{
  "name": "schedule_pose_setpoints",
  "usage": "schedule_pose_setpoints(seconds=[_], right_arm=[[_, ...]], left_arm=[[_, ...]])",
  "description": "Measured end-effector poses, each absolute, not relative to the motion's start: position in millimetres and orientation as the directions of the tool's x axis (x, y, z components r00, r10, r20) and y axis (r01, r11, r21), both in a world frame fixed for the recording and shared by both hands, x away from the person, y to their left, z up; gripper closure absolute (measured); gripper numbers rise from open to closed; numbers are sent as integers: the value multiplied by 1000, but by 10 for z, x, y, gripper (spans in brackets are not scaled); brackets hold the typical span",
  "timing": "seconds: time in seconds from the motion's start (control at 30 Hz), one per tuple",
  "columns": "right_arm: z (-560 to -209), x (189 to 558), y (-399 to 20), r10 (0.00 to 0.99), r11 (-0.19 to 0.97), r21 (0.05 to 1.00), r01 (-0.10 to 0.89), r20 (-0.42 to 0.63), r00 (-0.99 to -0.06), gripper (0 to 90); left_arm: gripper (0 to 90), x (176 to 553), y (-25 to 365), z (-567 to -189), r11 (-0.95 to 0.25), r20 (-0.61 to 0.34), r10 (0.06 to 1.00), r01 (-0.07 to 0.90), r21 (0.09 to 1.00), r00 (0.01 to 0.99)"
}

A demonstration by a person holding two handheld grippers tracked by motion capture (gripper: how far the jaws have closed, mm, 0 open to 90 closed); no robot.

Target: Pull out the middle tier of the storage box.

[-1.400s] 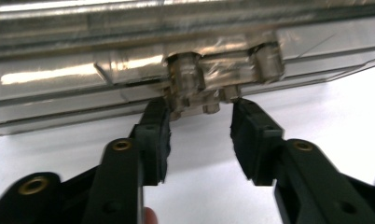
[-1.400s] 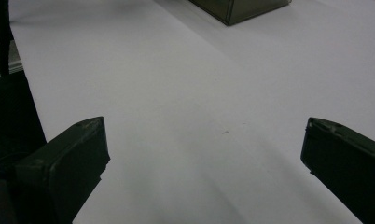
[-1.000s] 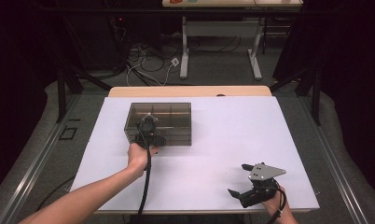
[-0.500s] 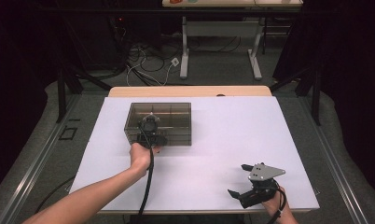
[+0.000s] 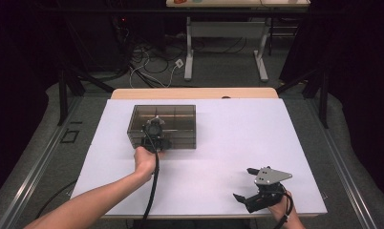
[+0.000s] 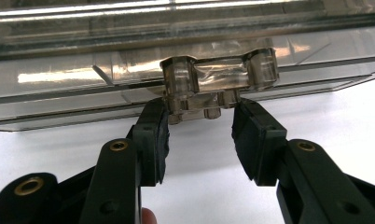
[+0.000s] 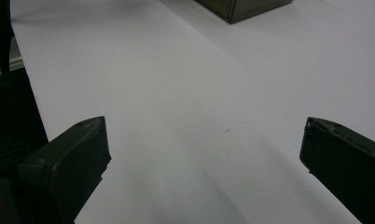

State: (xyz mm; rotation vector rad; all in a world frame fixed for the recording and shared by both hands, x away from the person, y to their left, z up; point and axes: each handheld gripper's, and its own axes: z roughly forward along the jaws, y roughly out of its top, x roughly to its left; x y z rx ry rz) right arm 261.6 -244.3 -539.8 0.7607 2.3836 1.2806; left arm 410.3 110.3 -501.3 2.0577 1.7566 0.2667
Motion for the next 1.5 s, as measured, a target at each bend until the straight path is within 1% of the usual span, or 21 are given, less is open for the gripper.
schedule_pose_setpoints(seconds=[0.37,0.6,0.67,0.7,0.77,0.87,0.93,1.0,1.2,1.37,1.5], right_arm=[[-5399,2616,-2443,597,452,839,303,-32,-801,9],[-5396,2615,-2446,595,457,835,305,-32,-803,8],[-5395,2614,-2444,593,458,835,305,-32,-805,8],[-5397,2612,-2442,597,452,839,303,-32,-802,8],[-5395,2606,-2444,599,448,839,307,-27,-801,8],[-5399,2617,-2448,601,446,840,309,-26,-799,8],[-5397,2616,-2448,596,455,834,311,-26,-802,8],[-5396,2610,-2443,594,455,837,305,-30,-804,8],[-5397,2612,-2445,594,450,838,308,-23,-804,8],[-5397,2613,-2444,592,455,838,303,-30,-806,8],[-5397,2612,-2441,593,450,838,308,-23,-805,8]], left_arm=[[566,4101,1134,-5016,-117,-140,971,894,432,195],[560,4106,1137,-5018,-101,-149,972,897,430,181],[539,4107,1161,-5028,-84,-179,968,899,429,176],[502,4108,1163,-5035,-84,-184,967,899,430,178],[461,4114,1172,-5042,-78,-201,963,901,426,178],[420,4123,1164,-5056,-79,-210,960,901,427,184],[415,4125,1158,-5057,-85,-210,959,901,425,189],[421,4122,1156,-5052,-95,-200,960,900,425,196],[519,4141,1148,-5032,-105,-178,965,905,412,192],[556,4148,1155,-5027,-93,-176,968,909,407,178],[564,4150,1153,-5024,-93,-173,969,911,402,176]])
